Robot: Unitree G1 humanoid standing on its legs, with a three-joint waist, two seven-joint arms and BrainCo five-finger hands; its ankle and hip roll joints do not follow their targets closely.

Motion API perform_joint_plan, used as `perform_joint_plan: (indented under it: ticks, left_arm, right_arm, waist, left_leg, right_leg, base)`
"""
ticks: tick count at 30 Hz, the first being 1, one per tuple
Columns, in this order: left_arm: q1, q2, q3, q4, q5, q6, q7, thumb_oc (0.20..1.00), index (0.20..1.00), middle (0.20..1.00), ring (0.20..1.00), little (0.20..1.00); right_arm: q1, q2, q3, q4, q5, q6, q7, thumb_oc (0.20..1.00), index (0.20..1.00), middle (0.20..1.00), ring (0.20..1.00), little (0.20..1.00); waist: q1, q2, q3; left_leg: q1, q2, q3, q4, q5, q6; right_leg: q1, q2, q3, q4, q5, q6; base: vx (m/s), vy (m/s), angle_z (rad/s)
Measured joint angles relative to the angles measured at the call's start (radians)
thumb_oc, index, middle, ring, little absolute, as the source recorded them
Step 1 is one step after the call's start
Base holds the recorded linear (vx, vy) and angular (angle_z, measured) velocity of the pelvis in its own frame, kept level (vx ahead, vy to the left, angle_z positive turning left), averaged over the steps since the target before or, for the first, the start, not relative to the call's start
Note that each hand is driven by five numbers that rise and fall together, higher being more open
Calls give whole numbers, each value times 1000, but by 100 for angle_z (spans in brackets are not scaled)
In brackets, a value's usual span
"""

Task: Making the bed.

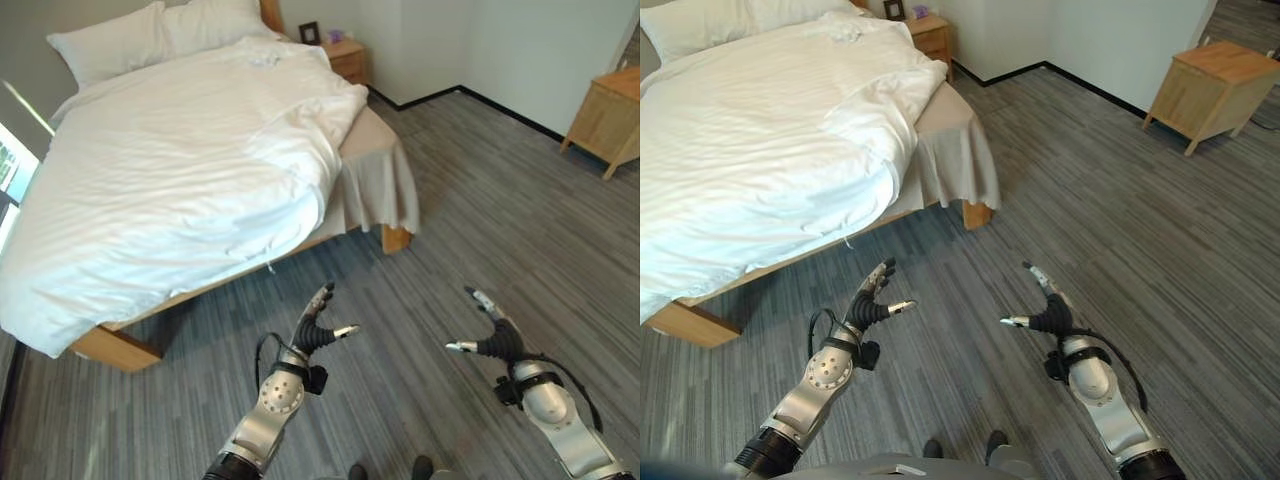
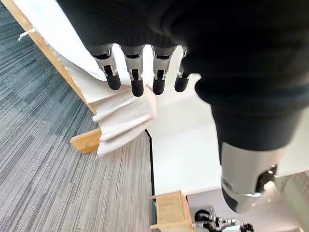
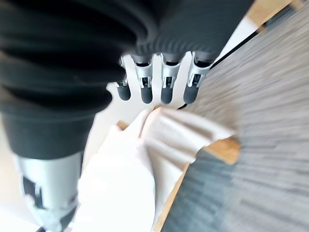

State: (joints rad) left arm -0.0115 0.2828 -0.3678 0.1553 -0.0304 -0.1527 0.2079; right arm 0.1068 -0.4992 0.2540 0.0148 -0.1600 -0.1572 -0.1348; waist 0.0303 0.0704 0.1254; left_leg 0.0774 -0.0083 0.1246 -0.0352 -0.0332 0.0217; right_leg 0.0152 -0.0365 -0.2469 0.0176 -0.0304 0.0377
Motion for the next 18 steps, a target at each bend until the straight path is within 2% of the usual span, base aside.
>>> perform_joint_plan:
  ticks: [6,8,9,10,11,12,14,15,16,17,18]
  left_arm:
    - [-14,2,-13,-64,-8,-15,47,1000,1000,1000,1000,1000]
    - [-34,8,-20,-65,-9,-20,57,1000,1000,1000,1000,1000]
    - [-50,13,-20,-65,-16,-24,61,1000,1000,1000,1000,1000]
    - [-65,20,-20,-65,-44,-36,64,1000,1000,1000,1000,1000]
    - [-75,32,-22,-65,-58,-40,67,1000,1000,1000,1000,1000]
    - [-86,41,-25,-65,-74,-41,66,1000,1000,1000,1000,1000]
    - [-85,41,-22,-65,-81,-48,67,1000,1000,1000,1000,1000]
    - [-83,45,-20,-64,-84,-50,68,1000,1000,1000,1000,1000]
    - [-76,45,-18,-61,-84,-53,68,1000,1000,1000,1000,1000]
    - [-79,47,-21,-60,-85,-54,68,1000,1000,1000,1000,1000]
    - [-79,37,-16,-55,-85,-57,66,1000,1000,1000,1000,1000]
  right_arm:
    - [-8,15,45,0,-5,0,-12,1000,1000,1000,1000,1000]
    - [-34,14,65,2,-5,1,-18,1000,1000,1000,1000,1000]
    - [-62,16,76,3,-4,1,-19,1000,1000,1000,1000,1000]
    - [-107,18,91,18,-4,0,-20,1000,1000,1000,1000,1000]
    - [-149,28,110,41,-4,1,-21,1000,1000,1000,1000,1000]
    - [-160,39,115,40,-4,0,-22,1000,1000,1000,1000,1000]
    - [-154,44,121,43,3,-2,-23,1000,1000,1000,1000,1000]
    - [-157,49,130,46,4,-1,-23,1000,1000,1000,1000,1000]
    - [-159,44,153,48,5,-5,-21,1000,1000,1000,1000,1000]
    - [-156,49,153,49,5,-6,-20,1000,1000,1000,1000,1000]
    - [-159,43,168,52,7,-7,-20,1000,1000,1000,1000,1000]
  waist:
    - [-1,1,2]
    - [-2,0,10]
    - [-1,1,19]
    - [12,5,35]
    - [27,1,38]
    - [25,-3,38]
    - [18,-2,39]
    - [29,-14,49]
    - [45,-27,62]
    - [44,-41,71]
    - [57,-50,80]
  left_leg:
    - [2,-1,-3,-3,1,-1]
    - [-3,2,3,-1,1,-2]
    - [-8,10,20,-3,3,-4]
    - [-7,24,58,-8,4,-6]
    - [-11,29,85,-8,-1,-14]
    - [-12,33,91,-9,-2,-24]
    - [1,46,117,4,-4,-42]
    - [-2,48,134,44,-12,-52]
    - [-12,56,131,127,-17,-66]
    - [-32,56,133,193,-23,-70]
    - [-104,72,126,372,-23,-72]
  right_leg:
    - [10,3,-10,-19,12,-5]
    - [-5,3,-12,-12,11,-1]
    - [-19,2,-19,-7,3,12]
    - [-38,-23,-94,21,-17,25]
    - [-52,-47,-161,41,-11,31]
    - [-57,-46,-169,36,2,29]
    - [-56,-32,-154,35,-13,15]
    - [-49,-31,-127,34,-14,4]
    - [-26,-27,-95,19,-11,-23]
    - [-15,-32,-81,9,-3,-28]
    - [1,-36,-68,-1,0,-41]
  base:
    - [-72,-48,2]
    - [-139,-94,-10]
    - [-50,-144,-47]
    - [62,-160,-83]
    - [112,-163,-86]
    - [109,-148,-53]
    - [45,-117,-34]
    - [3,-180,-77]
    - [14,-285,-71]
    - [34,-247,-73]
    - [155,-238,-50]
